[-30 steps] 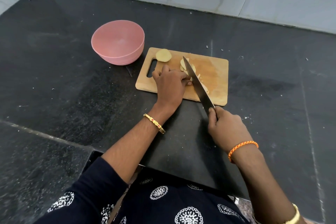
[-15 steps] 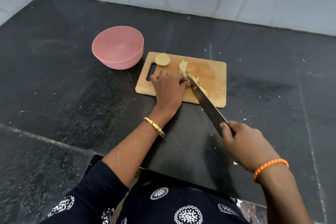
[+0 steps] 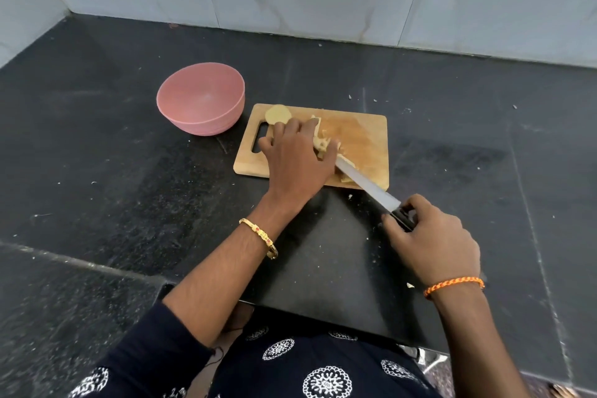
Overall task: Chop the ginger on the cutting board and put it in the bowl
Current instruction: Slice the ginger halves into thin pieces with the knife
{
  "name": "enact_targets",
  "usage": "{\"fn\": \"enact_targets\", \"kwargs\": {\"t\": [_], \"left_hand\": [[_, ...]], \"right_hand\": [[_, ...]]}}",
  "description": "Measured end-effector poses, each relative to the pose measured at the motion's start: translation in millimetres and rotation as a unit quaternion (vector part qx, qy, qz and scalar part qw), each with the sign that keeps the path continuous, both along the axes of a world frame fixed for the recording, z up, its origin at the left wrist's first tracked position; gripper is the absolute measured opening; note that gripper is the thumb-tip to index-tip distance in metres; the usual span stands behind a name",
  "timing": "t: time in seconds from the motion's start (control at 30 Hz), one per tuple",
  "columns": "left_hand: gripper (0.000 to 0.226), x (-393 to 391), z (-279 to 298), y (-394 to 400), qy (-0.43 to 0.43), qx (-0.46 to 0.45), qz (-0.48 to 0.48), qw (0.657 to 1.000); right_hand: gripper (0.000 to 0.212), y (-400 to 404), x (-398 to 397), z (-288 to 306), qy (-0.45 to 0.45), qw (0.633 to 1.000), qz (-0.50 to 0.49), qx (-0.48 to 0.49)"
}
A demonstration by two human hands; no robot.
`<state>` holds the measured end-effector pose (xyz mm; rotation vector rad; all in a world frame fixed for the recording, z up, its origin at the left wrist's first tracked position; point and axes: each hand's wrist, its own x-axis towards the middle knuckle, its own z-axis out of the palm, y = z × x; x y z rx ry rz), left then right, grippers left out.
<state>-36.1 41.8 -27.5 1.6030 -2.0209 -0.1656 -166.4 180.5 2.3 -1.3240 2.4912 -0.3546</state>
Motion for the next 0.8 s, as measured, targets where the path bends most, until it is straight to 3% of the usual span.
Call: {"fn": "enact_targets", "kwargs": {"t": [0.13,0.3,0.5,0.7,0.8], "left_hand": [[0.098,-7.3,-6.2,6.0,-0.042,0.072,-0.036,0.996],[0.11,-9.9,-11.5,-7.7,-0.023,0.097,-0.007,0.995],[0.097,5.2,-17.4,-31.8,0.001,0.078,0.045,0.996],[0.046,10.2,-25.2,-41.0,0.024,0.052,0.025,0.998],[0.036,9.0,-25.1,-45.5,0.052,0.057,0.017,0.997]], "right_hand": [[0.022,-1.9,-1.7,-4.7,0.003,0.999,-0.005,-0.043],[0.021,-0.4,-5.8,-12.1,0.023,0.993,-0.007,-0.112],[0.02,9.0,-9.8,-24.0,0.022,0.983,-0.062,-0.169],[0.022,12.0,-13.6,-29.1,0.012,0.983,-0.106,-0.153],[0.022,12.3,-14.5,-32.1,-0.007,0.983,-0.122,-0.138]]}}
